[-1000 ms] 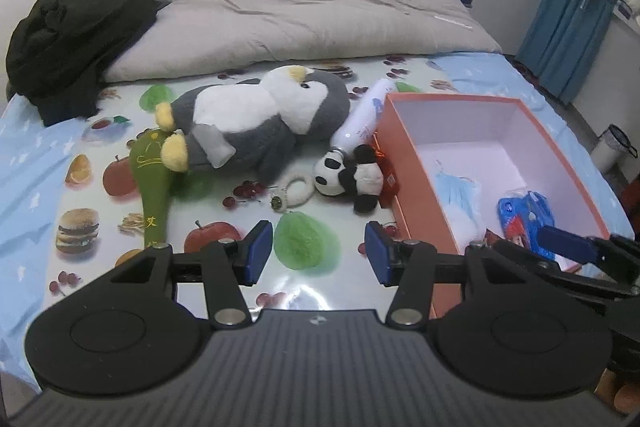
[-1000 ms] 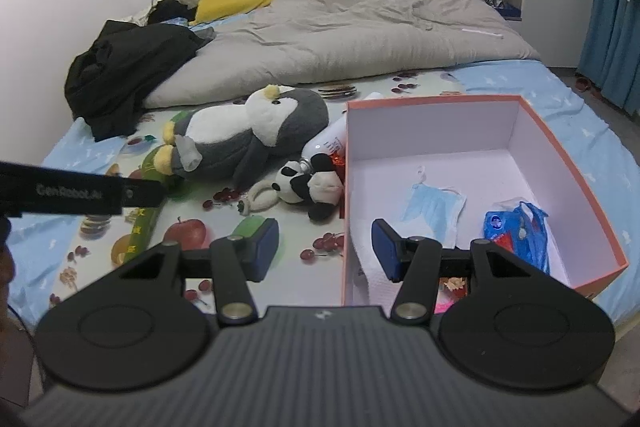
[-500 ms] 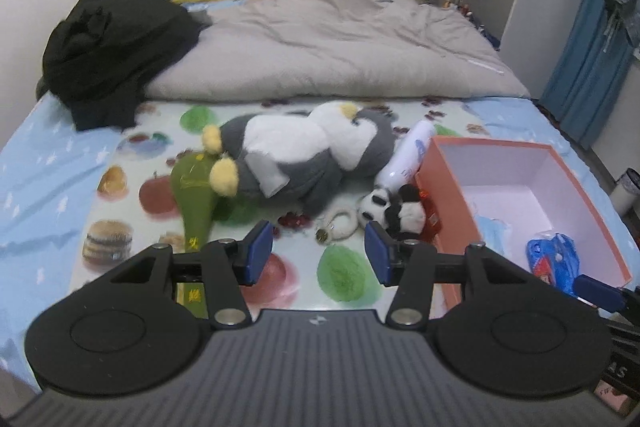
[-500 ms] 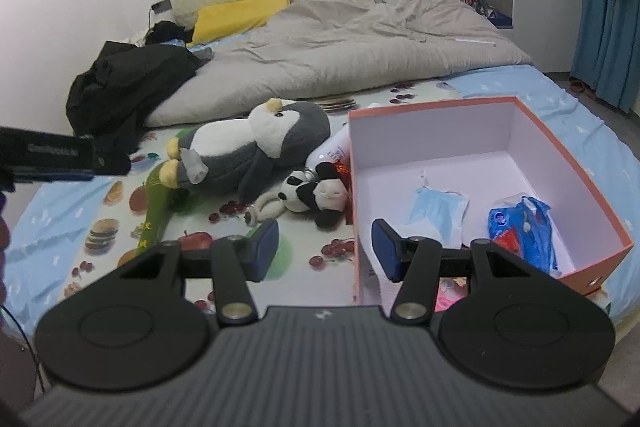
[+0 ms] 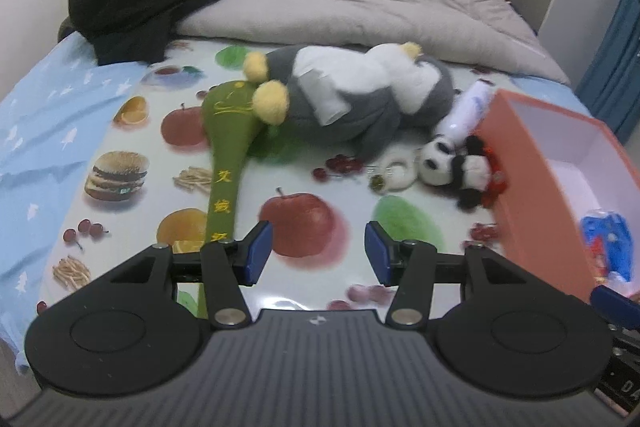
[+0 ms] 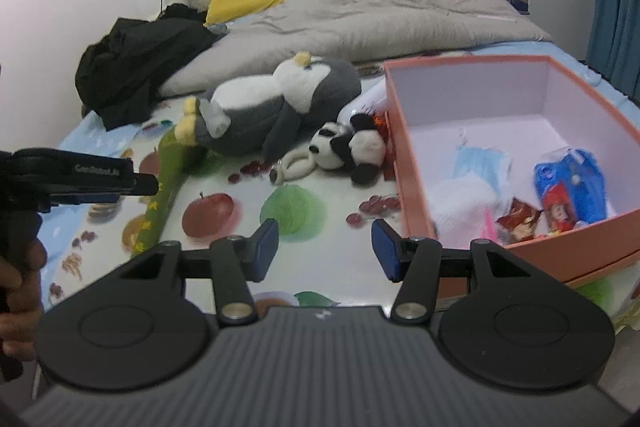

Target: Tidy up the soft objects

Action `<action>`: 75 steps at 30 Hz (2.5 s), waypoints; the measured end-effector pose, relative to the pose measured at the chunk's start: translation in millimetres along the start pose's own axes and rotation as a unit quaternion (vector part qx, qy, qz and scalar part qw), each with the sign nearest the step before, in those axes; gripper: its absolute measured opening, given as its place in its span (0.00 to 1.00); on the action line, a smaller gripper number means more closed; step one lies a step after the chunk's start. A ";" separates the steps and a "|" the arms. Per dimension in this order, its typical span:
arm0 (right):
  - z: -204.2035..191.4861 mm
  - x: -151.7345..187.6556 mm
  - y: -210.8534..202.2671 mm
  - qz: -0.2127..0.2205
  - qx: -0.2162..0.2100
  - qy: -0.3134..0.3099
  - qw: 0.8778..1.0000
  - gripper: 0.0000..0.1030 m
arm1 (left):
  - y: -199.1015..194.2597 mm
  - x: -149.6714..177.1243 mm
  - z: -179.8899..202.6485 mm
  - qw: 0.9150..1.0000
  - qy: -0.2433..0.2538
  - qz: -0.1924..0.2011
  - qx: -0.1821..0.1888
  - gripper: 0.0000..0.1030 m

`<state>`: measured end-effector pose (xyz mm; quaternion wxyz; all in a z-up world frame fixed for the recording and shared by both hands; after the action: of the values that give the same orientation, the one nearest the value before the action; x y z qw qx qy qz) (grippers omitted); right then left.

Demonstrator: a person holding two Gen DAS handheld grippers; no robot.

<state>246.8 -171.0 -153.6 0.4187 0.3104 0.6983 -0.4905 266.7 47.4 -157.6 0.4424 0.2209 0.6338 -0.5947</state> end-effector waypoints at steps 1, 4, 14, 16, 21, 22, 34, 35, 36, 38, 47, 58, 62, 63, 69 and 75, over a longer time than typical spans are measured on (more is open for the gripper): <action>-2.8 2.7 6.3 0.000 -0.001 0.000 1.000 0.53 | 7.5 3.1 -3.9 1.000 -0.002 0.000 -0.003 0.55; -9.1 6.9 25.4 0.004 -0.004 -0.006 1.000 0.52 | 32.8 6.7 -14.2 1.000 -0.007 0.009 -0.013 0.57; -24.1 5.4 101.2 0.000 -0.001 -0.034 0.999 0.52 | 109.0 -9.6 -22.5 0.999 -0.020 0.043 -0.014 0.63; -24.3 1.7 117.4 -0.001 -0.001 -0.043 0.999 0.52 | 122.9 -16.4 -21.4 0.999 -0.023 0.047 -0.010 0.63; -24.1 -6.4 157.6 0.001 0.006 -0.072 0.997 0.52 | 155.4 -31.9 -24.1 0.997 -0.052 0.056 -0.002 0.63; -23.9 -8.2 165.5 0.002 0.008 -0.079 0.997 0.52 | 161.1 -34.9 -24.9 0.997 -0.061 0.055 0.001 0.63; -19.5 -5.2 234.2 -0.014 0.023 -0.150 0.988 0.59 | 173.3 -37.5 -31.6 0.985 -0.158 0.066 0.030 0.73; -20.1 -3.7 236.8 -0.015 0.023 -0.158 0.987 0.60 | 175.4 -37.4 -31.5 0.983 -0.166 0.065 0.032 0.72; -21.5 -2.7 237.8 -0.013 0.022 -0.168 0.986 0.60 | 177.3 -37.1 -31.4 0.982 -0.176 0.062 0.035 0.72; -24.3 -1.6 238.4 -0.011 0.018 -0.188 0.982 0.60 | 178.4 -36.4 -31.5 0.977 -0.201 0.059 0.042 0.72; -28.7 -2.3 237.7 -0.008 0.019 -0.223 0.975 0.58 | 180.6 -40.5 -23.9 0.965 -0.252 0.057 0.055 0.69; -27.4 4.3 244.5 -0.010 0.013 -0.239 0.971 0.57 | 193.6 -14.9 -18.9 0.973 -0.229 0.011 0.039 0.35; -28.8 3.2 241.6 -0.010 0.014 -0.238 0.971 0.53 | 193.6 -4.3 -17.7 0.977 -0.209 -0.010 0.035 0.35; -29.2 2.8 240.2 -0.009 0.014 -0.238 0.971 0.52 | 193.5 -2.1 -17.5 0.978 -0.204 -0.016 0.031 0.35; -29.6 -2.2 226.6 -0.006 0.014 -0.225 0.974 0.47 | 189.3 11.1 -17.3 0.984 -0.169 -0.049 0.019 0.37; -32.1 -4.1 208.1 -0.003 0.011 -0.223 0.975 0.38 | 182.7 23.2 -19.5 0.986 -0.149 -0.069 0.012 0.49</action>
<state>415.3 -72.9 -233.0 0.5595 0.1957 0.5826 -0.5561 396.4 95.9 -280.6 0.4874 0.0911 0.5669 -0.6579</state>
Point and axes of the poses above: each gripper's, at about its wrist camera, not at the fingertips, and y roughly the way its jaws point, z to its right, x to its underside, the point moved 6 cm from there along y, roughly the way its jaws point, and after that the axes turned 14 degrees about z, right-handed, at the moved point
